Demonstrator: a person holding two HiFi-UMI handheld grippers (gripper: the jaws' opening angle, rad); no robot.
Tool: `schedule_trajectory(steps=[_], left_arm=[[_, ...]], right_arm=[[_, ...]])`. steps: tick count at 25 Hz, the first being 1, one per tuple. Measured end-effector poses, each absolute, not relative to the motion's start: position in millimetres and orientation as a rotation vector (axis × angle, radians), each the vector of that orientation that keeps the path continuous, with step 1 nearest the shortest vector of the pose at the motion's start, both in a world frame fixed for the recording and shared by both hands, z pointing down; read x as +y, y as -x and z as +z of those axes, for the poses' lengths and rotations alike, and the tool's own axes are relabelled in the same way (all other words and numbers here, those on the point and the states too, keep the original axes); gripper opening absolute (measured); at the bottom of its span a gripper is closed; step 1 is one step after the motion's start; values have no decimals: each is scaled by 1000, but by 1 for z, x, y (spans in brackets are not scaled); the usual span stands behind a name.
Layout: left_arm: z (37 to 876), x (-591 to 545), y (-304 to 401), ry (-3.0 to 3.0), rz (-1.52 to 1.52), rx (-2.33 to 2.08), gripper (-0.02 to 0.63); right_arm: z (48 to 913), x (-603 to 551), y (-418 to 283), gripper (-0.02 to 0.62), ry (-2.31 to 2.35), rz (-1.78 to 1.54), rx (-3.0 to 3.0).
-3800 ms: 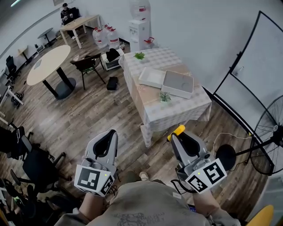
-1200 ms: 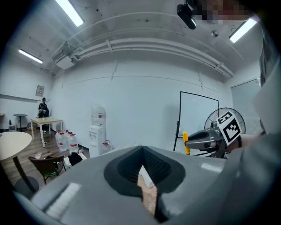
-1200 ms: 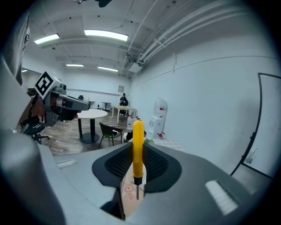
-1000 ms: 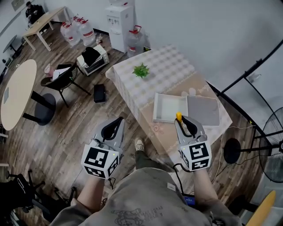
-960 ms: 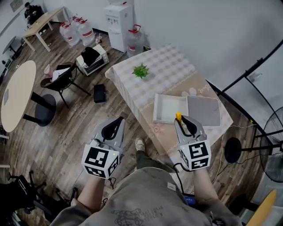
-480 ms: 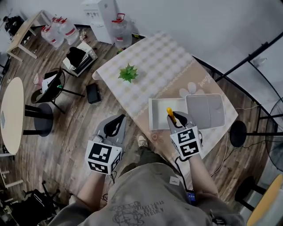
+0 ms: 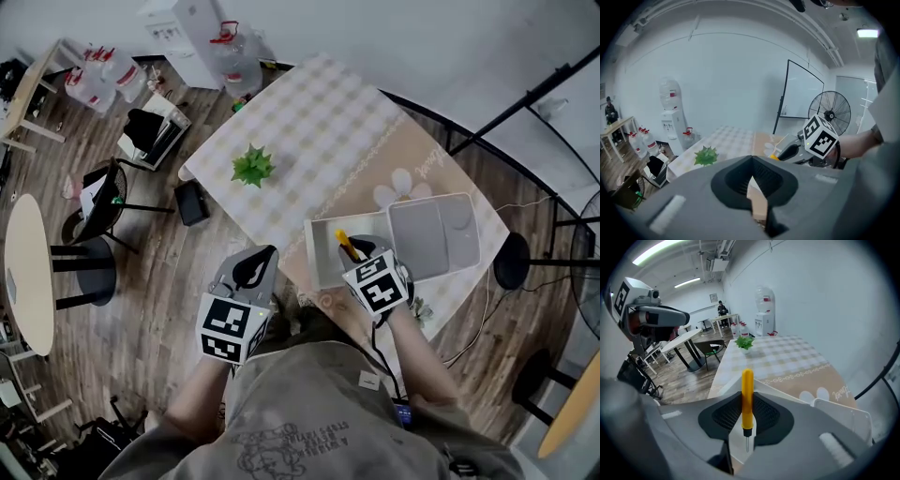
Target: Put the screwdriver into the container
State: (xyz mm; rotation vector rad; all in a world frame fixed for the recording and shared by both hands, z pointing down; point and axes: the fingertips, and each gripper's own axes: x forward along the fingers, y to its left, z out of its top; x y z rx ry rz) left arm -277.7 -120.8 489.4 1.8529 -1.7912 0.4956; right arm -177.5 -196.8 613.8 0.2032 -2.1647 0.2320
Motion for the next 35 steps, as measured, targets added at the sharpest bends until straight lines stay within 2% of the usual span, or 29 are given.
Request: schedule_trajectory(steps=[10, 24, 28, 31, 35], left_arm=[[539, -151, 282, -1890, 592, -1656, 0], [580, -196, 326, -2067, 723, -1334, 0], [579, -205, 329, -2136, 758, -1250, 0], [576, -210, 330, -2194, 778, -1188, 0], [564, -216, 328, -2260, 783, -1130, 0]], right_arm=[[673, -210, 178, 98, -207, 305, -2039], [718, -210, 197, 106, -322, 344, -1882], [721, -210, 197, 125, -373, 369, -1864], [721, -207, 196, 188, -415, 397, -1844], [706, -205, 187, 202, -516, 453, -1850]])
